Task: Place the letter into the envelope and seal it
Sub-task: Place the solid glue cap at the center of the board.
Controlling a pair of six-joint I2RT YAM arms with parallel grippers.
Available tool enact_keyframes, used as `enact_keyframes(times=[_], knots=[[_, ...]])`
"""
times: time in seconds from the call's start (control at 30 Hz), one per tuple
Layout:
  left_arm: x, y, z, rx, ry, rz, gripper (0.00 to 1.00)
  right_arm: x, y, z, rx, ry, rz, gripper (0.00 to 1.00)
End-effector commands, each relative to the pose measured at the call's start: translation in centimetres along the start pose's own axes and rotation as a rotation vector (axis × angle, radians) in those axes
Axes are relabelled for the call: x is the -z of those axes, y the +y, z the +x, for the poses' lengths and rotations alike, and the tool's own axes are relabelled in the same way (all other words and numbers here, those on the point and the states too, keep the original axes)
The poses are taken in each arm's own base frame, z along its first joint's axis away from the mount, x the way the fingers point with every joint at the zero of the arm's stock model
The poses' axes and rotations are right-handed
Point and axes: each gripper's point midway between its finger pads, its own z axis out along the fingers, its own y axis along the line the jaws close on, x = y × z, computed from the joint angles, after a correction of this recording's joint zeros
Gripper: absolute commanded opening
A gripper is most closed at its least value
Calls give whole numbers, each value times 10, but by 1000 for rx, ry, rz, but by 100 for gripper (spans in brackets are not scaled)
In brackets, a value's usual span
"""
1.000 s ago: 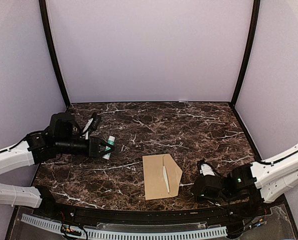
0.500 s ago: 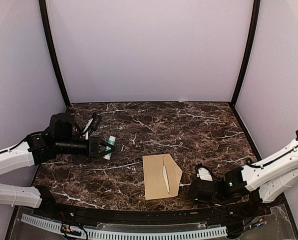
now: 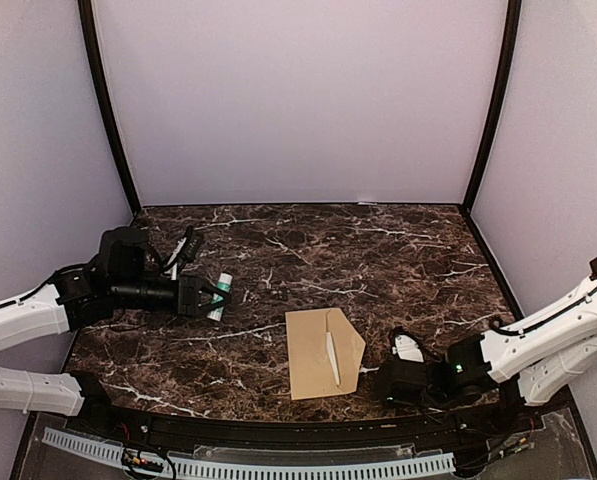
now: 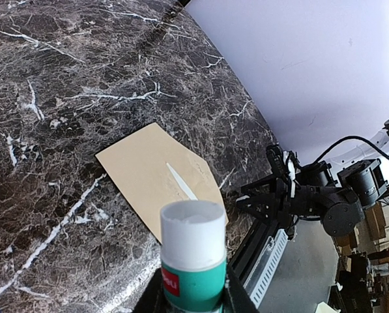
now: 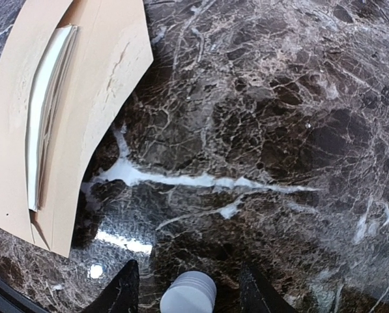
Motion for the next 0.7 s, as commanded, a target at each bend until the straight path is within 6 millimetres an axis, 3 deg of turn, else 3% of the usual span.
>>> enact_keyframes(times=[0.0, 0.17, 0.3, 0.47, 0.67], knots=[[6, -10, -3, -16, -27, 54, 0, 11, 7, -14, -23, -30, -5, 52], [9, -24, -4, -9, -29, 121, 0, 38, 18, -41, -31, -79, -18, 65], [15, -45, -10, 20, -56, 227, 0, 65, 44, -68, -45, -145, -158, 73], [20, -100, -22, -30, -133, 381, 0, 122, 105, -106, -40, -258, -533, 78], [22, -161, -39, -66, -244, 485, 0, 193, 158, -132, -15, -326, -896, 80]])
